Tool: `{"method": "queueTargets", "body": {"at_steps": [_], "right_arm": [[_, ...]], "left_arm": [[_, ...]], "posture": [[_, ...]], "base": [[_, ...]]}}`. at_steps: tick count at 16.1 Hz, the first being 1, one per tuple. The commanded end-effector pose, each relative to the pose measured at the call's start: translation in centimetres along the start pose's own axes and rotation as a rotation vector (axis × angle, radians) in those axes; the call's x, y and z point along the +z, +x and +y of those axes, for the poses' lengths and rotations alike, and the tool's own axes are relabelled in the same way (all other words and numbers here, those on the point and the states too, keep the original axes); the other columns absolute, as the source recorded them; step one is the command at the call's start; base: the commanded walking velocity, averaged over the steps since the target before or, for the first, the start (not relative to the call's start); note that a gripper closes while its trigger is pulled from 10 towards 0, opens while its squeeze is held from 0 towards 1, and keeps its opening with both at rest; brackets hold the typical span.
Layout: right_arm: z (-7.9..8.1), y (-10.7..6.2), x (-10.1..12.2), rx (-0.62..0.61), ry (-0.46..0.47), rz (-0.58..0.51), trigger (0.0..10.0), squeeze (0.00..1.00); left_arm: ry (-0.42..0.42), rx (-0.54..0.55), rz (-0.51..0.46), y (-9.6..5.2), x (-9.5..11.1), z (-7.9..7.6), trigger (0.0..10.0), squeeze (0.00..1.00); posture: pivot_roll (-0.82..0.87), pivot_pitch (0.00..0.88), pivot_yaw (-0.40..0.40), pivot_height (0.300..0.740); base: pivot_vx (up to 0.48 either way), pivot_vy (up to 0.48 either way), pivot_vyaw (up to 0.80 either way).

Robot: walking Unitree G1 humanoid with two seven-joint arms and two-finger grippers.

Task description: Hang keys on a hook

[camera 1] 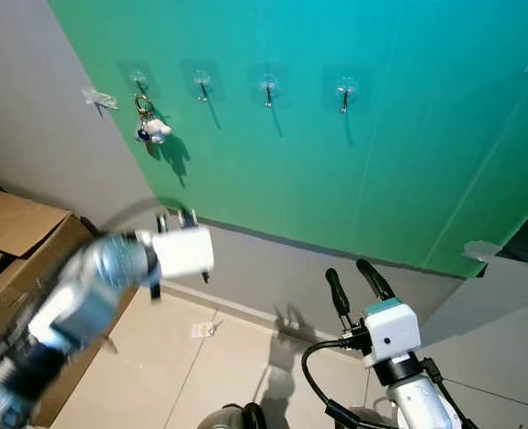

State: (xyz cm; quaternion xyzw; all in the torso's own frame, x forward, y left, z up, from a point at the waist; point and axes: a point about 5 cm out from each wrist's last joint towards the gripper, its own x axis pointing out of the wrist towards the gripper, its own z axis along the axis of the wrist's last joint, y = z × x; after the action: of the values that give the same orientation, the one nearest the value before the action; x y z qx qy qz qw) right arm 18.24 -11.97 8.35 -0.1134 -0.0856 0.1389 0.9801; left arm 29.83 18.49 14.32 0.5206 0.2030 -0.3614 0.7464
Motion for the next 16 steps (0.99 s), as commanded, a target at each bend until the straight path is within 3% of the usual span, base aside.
{"method": "queueTargets", "body": {"at_steps": [1, 3, 5, 6, 7, 14, 16], "right_arm": [[0.2, 0.1, -0.3, 0.01, 0.011, 0.016, 10.0, 0.0], [0.2, 0.2, -0.4, 0.014, 0.011, 0.014, 10.0, 0.0], [0.3, 0.2, -0.4, 0.016, 0.01, 0.011, 10.0, 0.0], [0.3, 0.3, -0.4, 0.015, 0.011, 0.007, 10.0, 0.0], [0.2, 0.3, -0.4, 0.01, 0.012, 0.007, 10.0, 0.0], [-0.1, 0.8, -0.5, 0.009, 0.013, 0.009, 10.0, 0.0], [-0.1, 1.0, -0.5, 0.009, 0.014, 0.008, 10.0, 0.0]], "left_arm": [[-0.031, 0.085, -0.012, -0.6, -0.4, 2.1, 10.0, 0.0], [-0.067, 0.117, -0.091, -0.8, 0.2, 2.9, 10.0, 0.0], [-0.304, 0.121, -0.223, -0.4, 0.6, 3.5, 10.0, 0.0], [-0.628, 0.143, -0.415, -0.2, 1.2, 4.1, 10.0, 0.0], [-0.718, 0.173, -0.428, -0.2, 0.7, 4.6, 10.0, 0.0], [-0.583, 0.172, -0.514, -3.1, 3.9, 6.1, 10.0, 0.0], [-0.449, 0.166, -0.433, -3.5, 3.7, 6.3, 10.0, 0.0]], "posture": [[-0.19, 0.065, 0.147, 0.736], [-0.19, 0.056, 0.147, 0.736], [-0.19, 0.051, 0.148, 0.736], [-0.19, 0.053, 0.156, 0.736], [-0.19, 0.055, 0.152, 0.736], [-0.18, 0.066, 0.153, 0.736], [-0.18, 0.062, 0.157, 0.736]], "base": [[0.0, 0.0, 0.0], [0.0, 0.0, 0.0], [0.0, 0.0, 0.0], [0.0, 0.0, 0.0], [0.0, 0.0, 0.0], [0.0, 0.0, 0.0], [0.0, 0.0, 0.0]]}}
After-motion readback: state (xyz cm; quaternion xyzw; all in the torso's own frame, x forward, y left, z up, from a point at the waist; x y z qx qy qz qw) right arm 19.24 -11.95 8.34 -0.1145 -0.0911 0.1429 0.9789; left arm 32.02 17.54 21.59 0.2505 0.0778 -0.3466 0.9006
